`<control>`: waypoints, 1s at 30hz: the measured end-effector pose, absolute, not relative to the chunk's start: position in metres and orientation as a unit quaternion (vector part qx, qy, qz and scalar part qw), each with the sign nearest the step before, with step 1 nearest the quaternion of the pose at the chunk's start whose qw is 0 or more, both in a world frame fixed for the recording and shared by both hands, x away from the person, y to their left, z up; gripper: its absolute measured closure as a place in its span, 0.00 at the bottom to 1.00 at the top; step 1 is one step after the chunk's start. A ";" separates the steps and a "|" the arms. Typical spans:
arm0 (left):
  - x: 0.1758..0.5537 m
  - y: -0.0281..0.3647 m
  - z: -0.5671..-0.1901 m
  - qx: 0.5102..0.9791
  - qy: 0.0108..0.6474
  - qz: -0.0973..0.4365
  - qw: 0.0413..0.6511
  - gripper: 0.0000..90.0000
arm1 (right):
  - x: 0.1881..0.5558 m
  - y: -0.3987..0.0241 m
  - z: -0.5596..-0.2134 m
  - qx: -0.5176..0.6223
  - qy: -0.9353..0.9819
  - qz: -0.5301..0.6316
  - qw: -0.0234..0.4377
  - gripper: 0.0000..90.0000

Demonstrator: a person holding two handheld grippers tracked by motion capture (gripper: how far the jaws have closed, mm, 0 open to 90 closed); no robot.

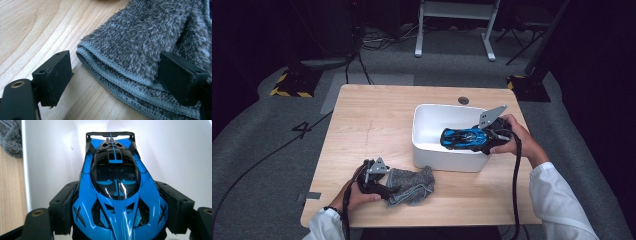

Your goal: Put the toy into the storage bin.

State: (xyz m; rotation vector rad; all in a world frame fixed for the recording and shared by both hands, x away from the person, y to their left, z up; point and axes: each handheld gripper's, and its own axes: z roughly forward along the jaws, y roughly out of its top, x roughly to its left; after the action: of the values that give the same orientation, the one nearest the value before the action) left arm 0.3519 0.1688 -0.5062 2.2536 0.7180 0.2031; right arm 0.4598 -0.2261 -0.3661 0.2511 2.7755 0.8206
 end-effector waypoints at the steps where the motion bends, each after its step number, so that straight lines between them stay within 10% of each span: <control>1: 0.352 0.169 -0.506 0.880 0.281 0.079 0.375 0.16 | 0.461 -0.226 -0.367 0.086 0.950 0.278 0.117 0.28; 30: 0.352 0.169 -0.506 0.880 0.281 0.080 0.374 0.16 | 0.468 -0.226 -0.369 0.121 0.964 0.217 0.096 0.28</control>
State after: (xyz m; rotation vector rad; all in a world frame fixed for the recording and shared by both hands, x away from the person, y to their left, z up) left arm 0.3519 0.1687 -0.5062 2.2539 0.7186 0.2042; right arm 0.4682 -0.2261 -0.3694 0.3575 2.8557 0.6433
